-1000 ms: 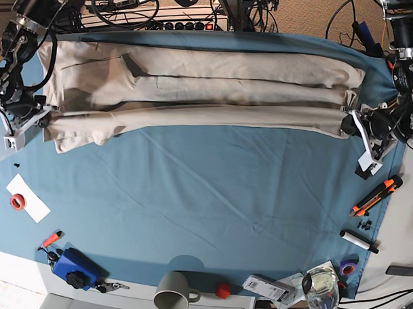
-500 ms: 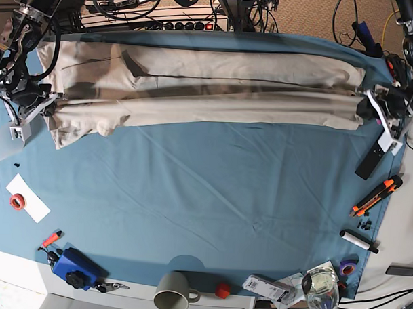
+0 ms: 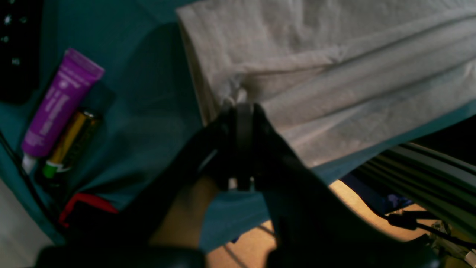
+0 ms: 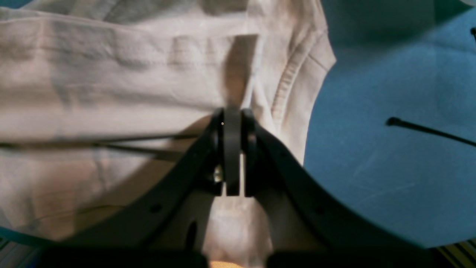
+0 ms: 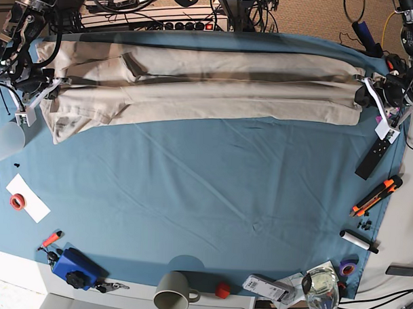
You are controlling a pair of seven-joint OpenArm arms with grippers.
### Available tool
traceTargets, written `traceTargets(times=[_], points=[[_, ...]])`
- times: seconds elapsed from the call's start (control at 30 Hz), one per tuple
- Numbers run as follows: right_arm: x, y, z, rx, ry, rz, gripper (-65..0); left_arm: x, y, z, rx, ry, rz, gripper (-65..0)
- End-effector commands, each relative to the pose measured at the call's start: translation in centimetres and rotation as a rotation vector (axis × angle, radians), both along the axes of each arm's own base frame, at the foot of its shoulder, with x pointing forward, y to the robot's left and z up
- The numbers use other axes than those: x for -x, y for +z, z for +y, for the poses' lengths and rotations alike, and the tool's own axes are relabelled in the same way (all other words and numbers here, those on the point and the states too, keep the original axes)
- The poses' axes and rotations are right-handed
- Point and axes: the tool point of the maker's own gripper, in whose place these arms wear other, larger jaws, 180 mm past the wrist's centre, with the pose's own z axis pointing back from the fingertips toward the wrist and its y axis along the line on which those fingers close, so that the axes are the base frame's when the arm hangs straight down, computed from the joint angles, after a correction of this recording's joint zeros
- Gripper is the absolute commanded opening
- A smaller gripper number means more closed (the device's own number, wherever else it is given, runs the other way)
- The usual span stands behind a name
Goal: Fold the T-shirt properly
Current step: 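Lower the folded edge onto the shirt and release with both grippers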
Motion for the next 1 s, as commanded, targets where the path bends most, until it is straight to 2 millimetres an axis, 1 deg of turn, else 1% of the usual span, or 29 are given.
traceTargets(times=[0.0,0.3,0.43,0.5,0.53,0.6,0.67,0.73,0.83,0.87,0.9,0.97], points=[[-0.4,1.2,-1.0,0.041,-0.002,-0.018,-65.0,-0.6,0.9,0.8,-0.030,-0.002,-0.031,-65.0],[1.5,0.1,-1.0,0.041,-0.001,0.039,-65.0,-0.7,0.9,0.7,-0.027,-0.004,-0.036,-65.0],[1.6,0.0,-1.0,0.042,-0.001,0.041,-65.0,-0.8,0.7,0.4,-0.023,-0.005,-0.050,-65.0],[1.6,0.0,-1.0,0.041,-0.001,0.042,-65.0,-0.7,0.5,-0.2,-0.010,-0.014,-0.054,-65.0],[1.6,0.0,-1.0,0.041,-0.001,0.042,-65.0,-0.7,0.4,-0.4,-0.001,-0.010,-0.053,-61.5],[1.7,0.0,-1.0,0.041,-0.001,0.046,-65.0,-0.6,0.3,-0.8,0.012,-0.006,-0.052,-50.6],[1.7,0.0,-1.1,0.042,0.000,0.049,-64.5,-0.5,0.2,-0.9,0.014,-0.005,-0.049,-42.3],[1.8,-0.1,-1.1,0.042,0.000,0.054,-57.1,-0.5,0.2,-0.8,0.009,-0.004,-0.048,-38.7],[1.8,-0.1,-1.1,0.042,-0.001,0.057,-45.9,-0.4,0.1,-0.5,-0.006,-0.002,-0.045,-38.5],[1.9,-0.1,-1.1,0.042,-0.001,0.057,-43.1,-0.4,0.0,-0.5,-0.011,-0.002,-0.043,-38.5],[1.9,-0.1,-1.1,0.042,-0.002,0.059,-41.8,-0.4,0.0,-0.4,-0.015,-0.001,-0.042,-38.5],[1.9,0.0,-1.0,0.043,0.000,0.058,-41.8,-0.4,0.1,-0.3,-0.027,-0.004,-0.045,-38.5]])
